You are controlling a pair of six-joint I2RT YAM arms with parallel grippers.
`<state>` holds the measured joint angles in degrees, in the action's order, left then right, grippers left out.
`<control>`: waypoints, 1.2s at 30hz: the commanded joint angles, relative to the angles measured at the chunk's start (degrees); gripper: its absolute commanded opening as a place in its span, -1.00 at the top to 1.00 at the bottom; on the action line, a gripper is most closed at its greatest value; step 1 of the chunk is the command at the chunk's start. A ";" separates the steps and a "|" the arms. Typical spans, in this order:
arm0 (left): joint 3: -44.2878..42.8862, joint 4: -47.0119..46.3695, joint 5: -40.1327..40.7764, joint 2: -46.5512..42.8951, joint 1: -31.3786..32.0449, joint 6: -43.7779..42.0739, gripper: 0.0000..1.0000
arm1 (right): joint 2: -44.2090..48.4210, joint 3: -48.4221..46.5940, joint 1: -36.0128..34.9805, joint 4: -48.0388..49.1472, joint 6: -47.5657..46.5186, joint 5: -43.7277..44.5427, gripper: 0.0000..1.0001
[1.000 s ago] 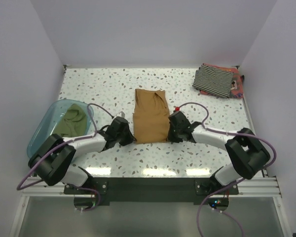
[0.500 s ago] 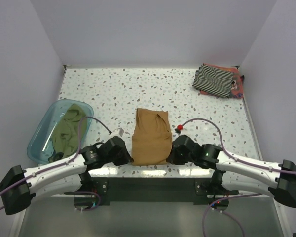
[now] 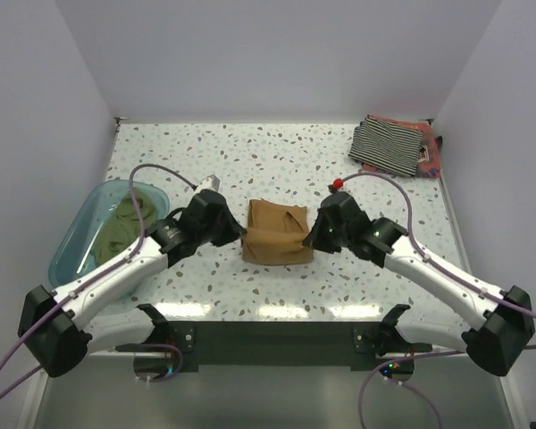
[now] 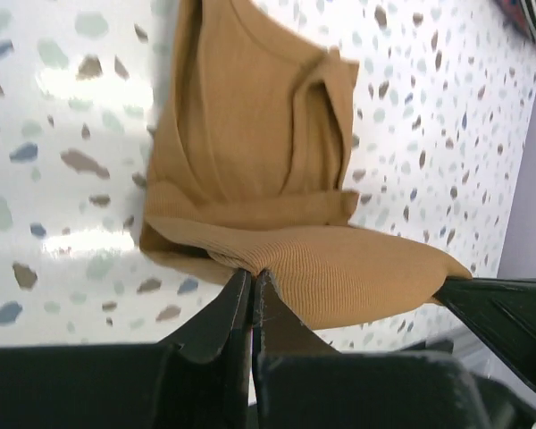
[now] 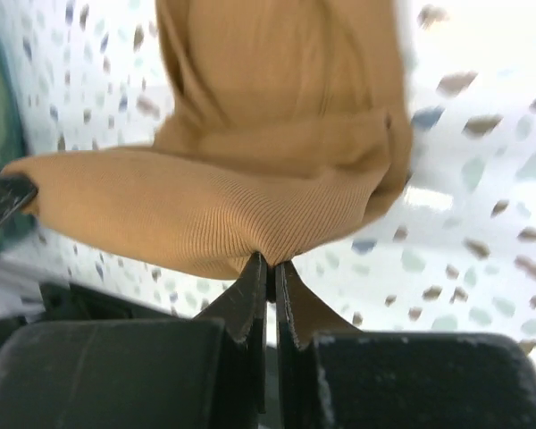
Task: Fold and stack the tank tops
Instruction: Fold the tank top
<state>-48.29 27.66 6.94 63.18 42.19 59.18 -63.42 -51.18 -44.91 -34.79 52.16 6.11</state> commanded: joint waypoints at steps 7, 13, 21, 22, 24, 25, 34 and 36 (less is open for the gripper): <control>-21.02 -14.47 -9.04 25.57 -14.68 -10.40 0.86 | -26.81 -20.17 20.90 6.23 -14.80 -15.41 0.79; -33.60 -15.18 -11.25 44.92 -20.04 -12.86 0.09 | -42.75 -34.15 26.62 4.12 -18.84 -14.73 -0.30; -31.44 -13.77 -9.31 41.43 -21.45 -13.13 0.10 | -38.02 -32.42 24.97 2.44 -20.79 -8.58 -0.32; -28.47 -13.95 -8.96 40.72 -21.19 -12.95 0.20 | -37.05 -30.93 24.00 2.70 -20.52 -7.79 -0.16; -25.11 -15.79 -8.09 38.61 -19.96 -12.68 0.26 | -33.62 -25.57 20.06 5.50 -18.86 -6.29 -0.04; -22.31 -16.49 -7.21 38.16 -19.44 -12.68 0.34 | -32.66 -23.90 18.64 6.30 -18.15 -6.28 0.03; -11.14 -24.32 -8.53 38.25 -14.78 -12.51 0.70 | -32.03 -8.34 14.49 14.04 -13.23 -5.58 0.28; -9.03 -24.32 -8.26 38.77 -13.90 -11.29 0.75 | -32.64 -5.08 14.49 15.18 -12.88 -5.76 0.31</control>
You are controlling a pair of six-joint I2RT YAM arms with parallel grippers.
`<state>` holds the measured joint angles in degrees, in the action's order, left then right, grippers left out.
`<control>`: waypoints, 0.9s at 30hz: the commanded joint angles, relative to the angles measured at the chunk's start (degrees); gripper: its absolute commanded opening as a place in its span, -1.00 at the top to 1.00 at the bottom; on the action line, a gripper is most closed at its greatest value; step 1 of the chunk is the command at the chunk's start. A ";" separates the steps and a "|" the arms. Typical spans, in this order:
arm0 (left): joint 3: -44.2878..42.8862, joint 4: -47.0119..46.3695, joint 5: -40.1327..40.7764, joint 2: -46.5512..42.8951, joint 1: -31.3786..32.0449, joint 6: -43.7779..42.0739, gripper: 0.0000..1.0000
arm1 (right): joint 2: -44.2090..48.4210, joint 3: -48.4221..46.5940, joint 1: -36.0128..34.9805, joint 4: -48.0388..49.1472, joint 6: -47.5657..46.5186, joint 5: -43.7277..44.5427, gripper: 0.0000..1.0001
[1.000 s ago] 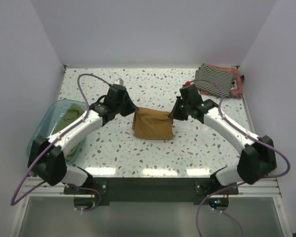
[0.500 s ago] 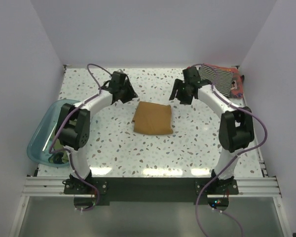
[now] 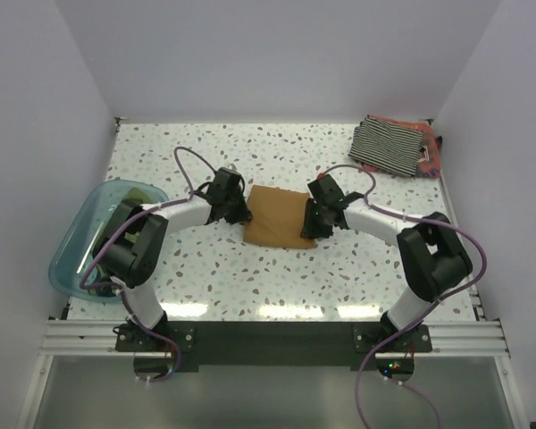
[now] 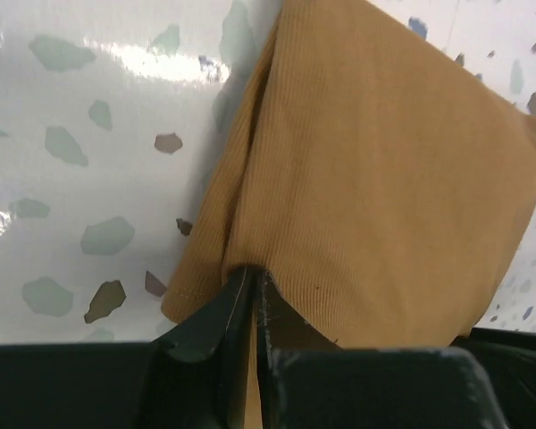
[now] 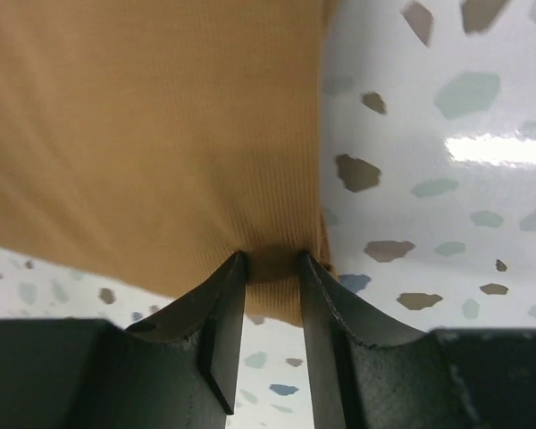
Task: Fold and stack the tank tops
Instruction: Fold the tank top
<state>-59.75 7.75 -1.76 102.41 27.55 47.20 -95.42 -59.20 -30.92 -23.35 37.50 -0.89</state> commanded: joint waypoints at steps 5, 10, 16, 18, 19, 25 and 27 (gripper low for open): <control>7.27 -6.17 1.14 -1.94 3.81 3.60 0.87 | -1.35 4.88 0.94 4.02 1.53 2.64 0.35; 12.45 -6.60 3.87 -5.72 7.51 9.48 0.91 | -3.54 1.20 3.84 2.62 -1.36 2.73 0.34; 15.45 -10.30 4.74 -8.81 15.33 19.06 0.90 | -15.13 -17.58 8.15 -1.60 -8.83 2.54 0.29; 13.44 -10.04 4.75 -8.20 17.18 18.63 0.83 | -19.62 -26.73 8.85 -5.64 -10.24 2.38 0.18; 12.64 -8.82 4.05 -7.84 17.27 18.02 0.82 | -20.50 -29.37 9.12 -7.04 -11.29 2.03 0.14; 10.61 -3.71 5.98 -8.81 16.22 14.32 0.75 | -18.23 -34.23 10.08 -9.87 -14.73 4.40 -0.19; 11.14 -3.71 5.89 -9.24 15.69 13.97 0.76 | -17.44 -32.65 10.70 -9.43 -15.08 3.61 -0.21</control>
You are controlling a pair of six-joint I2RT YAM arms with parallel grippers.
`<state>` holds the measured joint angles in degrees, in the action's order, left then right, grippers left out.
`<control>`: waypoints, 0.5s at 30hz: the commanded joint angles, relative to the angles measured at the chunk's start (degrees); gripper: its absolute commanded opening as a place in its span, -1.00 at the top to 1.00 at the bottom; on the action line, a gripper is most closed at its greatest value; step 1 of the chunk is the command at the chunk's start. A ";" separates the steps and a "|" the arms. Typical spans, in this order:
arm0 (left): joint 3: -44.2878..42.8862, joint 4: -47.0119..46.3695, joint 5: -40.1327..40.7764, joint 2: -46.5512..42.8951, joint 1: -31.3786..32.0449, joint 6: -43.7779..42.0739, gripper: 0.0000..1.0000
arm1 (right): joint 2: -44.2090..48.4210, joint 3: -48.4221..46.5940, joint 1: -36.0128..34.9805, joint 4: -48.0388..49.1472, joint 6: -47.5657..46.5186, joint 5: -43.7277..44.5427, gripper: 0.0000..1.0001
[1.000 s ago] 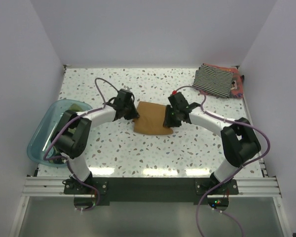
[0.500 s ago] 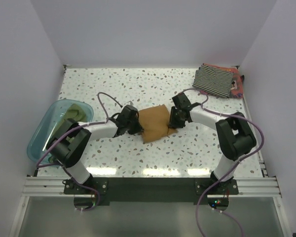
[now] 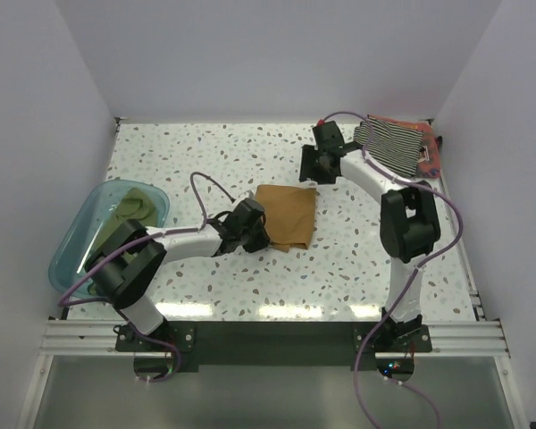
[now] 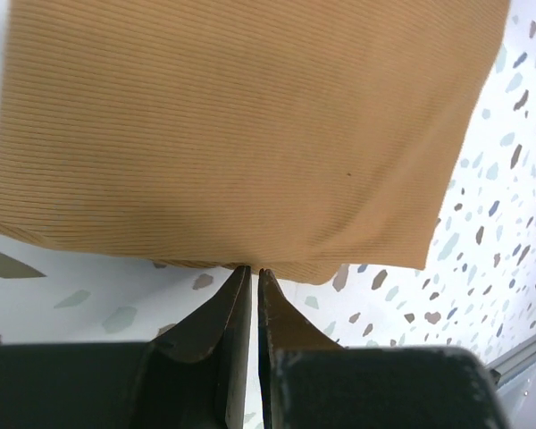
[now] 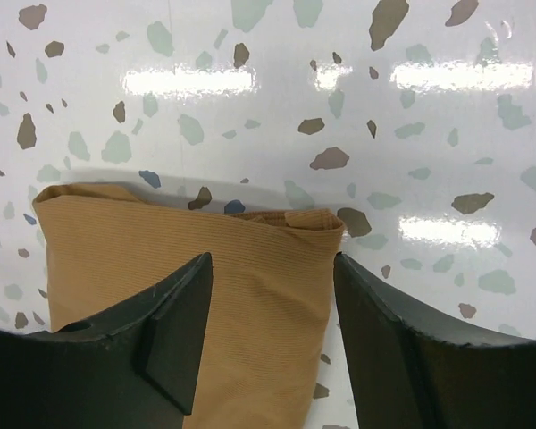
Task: Fold and stack the tank tops
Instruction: Fold the tank top
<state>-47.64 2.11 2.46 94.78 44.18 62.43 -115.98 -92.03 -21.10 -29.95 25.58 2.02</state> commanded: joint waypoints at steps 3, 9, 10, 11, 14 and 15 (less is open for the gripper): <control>-0.61 1.67 1.50 -1.79 -0.94 -1.35 0.76 | 5.24 3.78 0.89 -0.38 -3.52 0.18 -0.22; -1.49 2.02 1.06 -1.79 -1.03 -1.88 0.78 | 5.94 5.80 0.80 -1.51 -3.79 0.70 -0.31; -1.49 1.93 0.80 -2.06 -1.12 -2.05 0.78 | 6.81 7.03 0.89 -0.55 -3.35 0.01 -0.34; -1.75 2.19 0.62 -2.32 -1.03 -2.49 0.78 | 8.91 10.08 1.24 1.72 -3.00 -0.52 -0.38; -2.81 2.81 -0.61 -3.81 -1.12 -3.37 0.79 | 12.00 14.50 1.59 4.19 -1.68 -4.47 -0.50; -3.07 3.07 -1.22 -4.34 -1.03 -3.72 0.79 | 12.71 15.64 1.68 4.90 -1.50 -5.87 -0.53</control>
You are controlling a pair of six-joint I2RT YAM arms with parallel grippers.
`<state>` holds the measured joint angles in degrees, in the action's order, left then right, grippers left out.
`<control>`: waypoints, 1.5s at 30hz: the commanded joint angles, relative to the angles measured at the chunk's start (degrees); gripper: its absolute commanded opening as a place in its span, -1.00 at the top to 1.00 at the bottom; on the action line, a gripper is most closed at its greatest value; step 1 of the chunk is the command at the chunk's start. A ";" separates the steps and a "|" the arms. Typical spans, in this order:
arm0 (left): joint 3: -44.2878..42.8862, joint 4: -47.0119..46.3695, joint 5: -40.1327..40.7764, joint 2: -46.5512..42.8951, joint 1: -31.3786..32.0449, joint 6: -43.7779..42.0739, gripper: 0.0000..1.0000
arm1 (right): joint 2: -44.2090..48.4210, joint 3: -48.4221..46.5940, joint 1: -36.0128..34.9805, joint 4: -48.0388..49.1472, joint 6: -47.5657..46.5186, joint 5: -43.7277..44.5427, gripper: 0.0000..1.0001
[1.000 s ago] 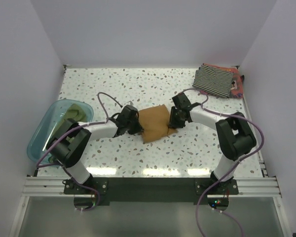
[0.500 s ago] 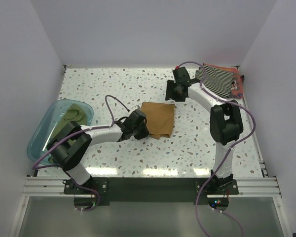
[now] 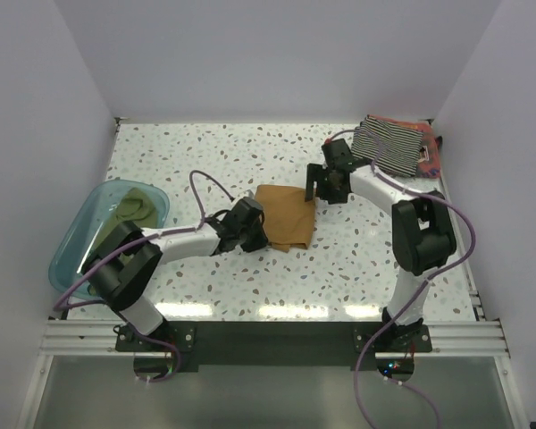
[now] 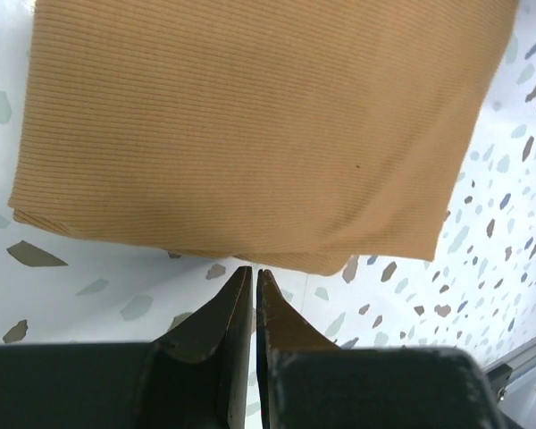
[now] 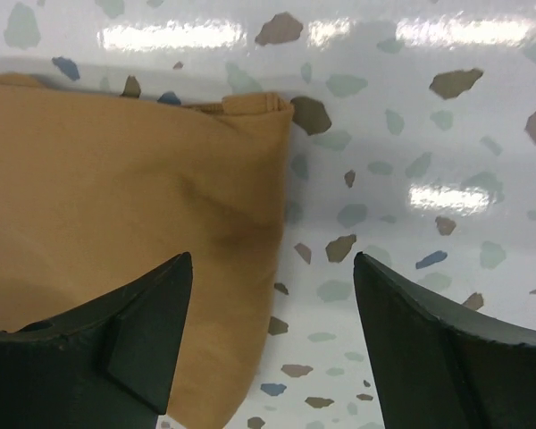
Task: Fold and stack the tank tops
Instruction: Fold the tank top, then neatly place the folded tank top to the corner
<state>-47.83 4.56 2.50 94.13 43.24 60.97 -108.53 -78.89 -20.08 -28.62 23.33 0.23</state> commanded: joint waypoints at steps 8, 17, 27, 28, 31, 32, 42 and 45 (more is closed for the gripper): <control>-5.43 8.27 4.00 -7.48 -4.30 -4.98 0.71 | 12.38 18.31 2.49 18.22 5.67 -16.39 -0.90; -13.16 10.56 6.02 4.39 -12.13 -9.81 0.74 | 11.41 25.97 3.46 27.30 8.31 -20.89 -0.97; -14.83 9.86 5.58 7.03 -12.22 -9.99 0.73 | 10.44 26.24 3.82 28.36 9.54 -19.13 -0.96; -15.27 9.94 5.58 7.47 -12.22 -10.17 0.73 | 10.27 25.55 3.82 28.18 9.28 -18.78 -0.96; -16.33 10.74 5.49 8.27 -12.22 -10.61 0.74 | 8.87 22.66 3.99 25.55 7.00 -16.67 -0.96; -15.89 10.39 5.23 7.92 -12.22 -10.78 0.74 | 8.43 22.12 4.51 25.20 6.64 -16.67 -0.96; -18.26 10.91 5.76 10.46 -13.01 -12.01 0.72 | 3.41 20.44 5.84 26.34 6.55 -22.55 -0.96; -19.49 10.65 5.23 13.09 -13.01 -11.93 0.73 | 2.54 21.85 5.92 27.21 6.55 -23.08 -0.96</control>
<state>-64.86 15.31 7.22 104.95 30.70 50.57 -104.64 -59.02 -14.17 -1.10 30.61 -21.21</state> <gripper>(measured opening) 0.137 0.982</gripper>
